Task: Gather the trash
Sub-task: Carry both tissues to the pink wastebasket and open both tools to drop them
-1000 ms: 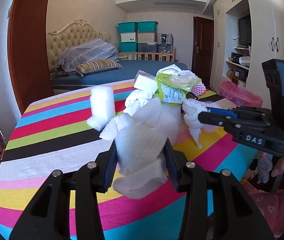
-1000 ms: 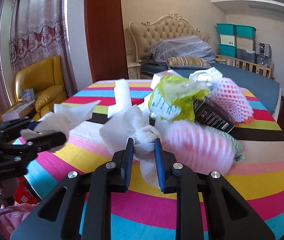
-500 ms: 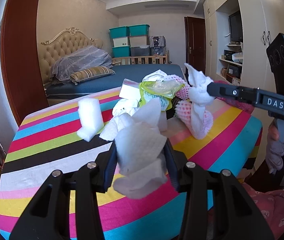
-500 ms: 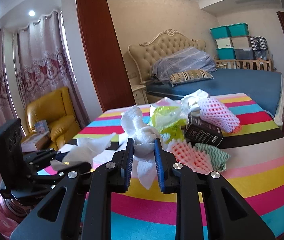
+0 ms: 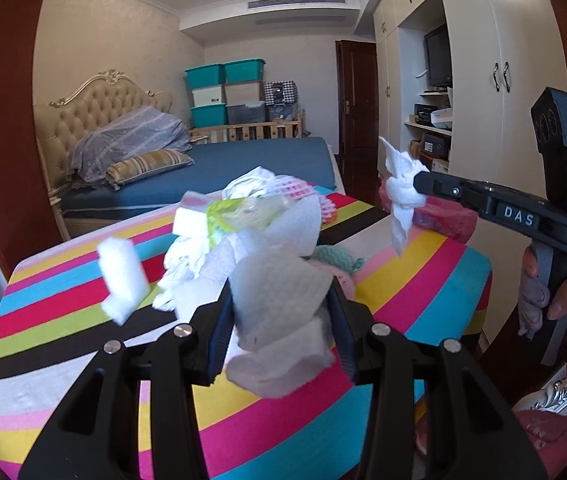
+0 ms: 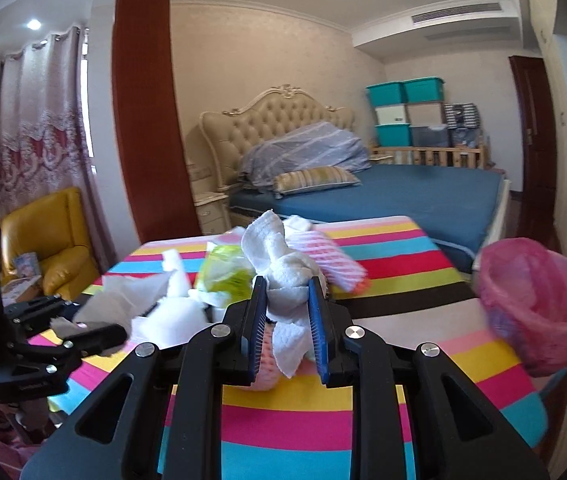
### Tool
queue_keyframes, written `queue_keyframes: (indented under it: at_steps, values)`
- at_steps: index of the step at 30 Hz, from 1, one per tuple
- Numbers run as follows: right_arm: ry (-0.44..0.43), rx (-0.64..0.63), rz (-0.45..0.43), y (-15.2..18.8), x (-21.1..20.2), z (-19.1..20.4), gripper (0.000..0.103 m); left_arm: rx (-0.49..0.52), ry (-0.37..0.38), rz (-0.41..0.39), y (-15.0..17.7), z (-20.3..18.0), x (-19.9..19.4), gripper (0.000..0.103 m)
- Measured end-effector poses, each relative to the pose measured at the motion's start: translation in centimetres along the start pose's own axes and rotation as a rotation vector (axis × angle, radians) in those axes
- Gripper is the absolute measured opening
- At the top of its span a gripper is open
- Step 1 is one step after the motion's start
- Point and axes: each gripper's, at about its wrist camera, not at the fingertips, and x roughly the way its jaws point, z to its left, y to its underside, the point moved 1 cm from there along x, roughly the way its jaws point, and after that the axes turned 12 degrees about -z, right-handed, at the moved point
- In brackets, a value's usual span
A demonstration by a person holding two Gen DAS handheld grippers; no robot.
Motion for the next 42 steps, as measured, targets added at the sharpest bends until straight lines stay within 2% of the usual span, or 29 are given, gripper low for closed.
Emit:
queue_keyframes:
  at_steps: [10, 15, 20, 24, 27, 33, 35, 36, 38, 39, 40, 42]
  values:
    - [0.226, -0.028, -0.007, 0.7, -3.1, -7.5, 0.022, -0.016, 0.133, -0.028, -2.9, -5.4, 6.3, 0.043]
    - [0.316, -0.021, -0.020, 0.5, -3.9, -11.5, 0.022, -0.033, 0.235, -0.026, -5.3, -9.5, 11.6, 0.043]
    - [0.401, -0.002, -0.014, 0.2, -3.4, -17.2, 0.022, -0.032, 0.290, -0.002, -8.3, -13.9, 17.8, 0.043]
    - [0.420, 0.042, -0.006, 0.0, -2.6, -21.9, 0.022, -0.049, 0.326, 0.013, -10.5, -17.3, 23.0, 0.043]
    - [0.431, 0.080, -0.006, -0.3, -1.7, -25.4, 0.022, -0.039, 0.319, 0.038, -11.5, -19.8, 26.8, 0.043]
    - [0.420, 0.112, -0.004, -0.3, -0.2, -29.4, 0.023, -0.067, 0.333, 0.115, -12.1, -23.6, 34.2, 0.046]
    - [0.395, 0.128, 0.001, 0.0, 0.4, -30.7, 0.028, -0.077, 0.344, 0.141, -11.8, -24.2, 36.0, 0.046]
    - [0.396, 0.130, 0.002, 0.1, 0.5, -31.1, 0.031, -0.074, 0.342, 0.150, -11.7, -24.6, 36.8, 0.051]
    - [0.423, 0.141, -0.001, 0.4, 0.5, -31.8, 0.054, -0.061, 0.320, 0.138, -11.5, -24.9, 37.6, 0.065]
    - [0.421, 0.151, -0.011, 0.6, 0.1, -31.8, 0.056, -0.059, 0.303, 0.120, -11.4, -24.9, 37.7, 0.076]
    - [0.416, 0.161, -0.025, 0.8, -0.5, -31.8, 0.057, -0.063, 0.284, 0.104, -11.1, -24.6, 37.5, 0.082]
    - [0.430, 0.148, -0.024, 1.1, -1.0, -31.7, 0.057, -0.074, 0.266, 0.090, -10.6, -24.1, 37.3, 0.083]
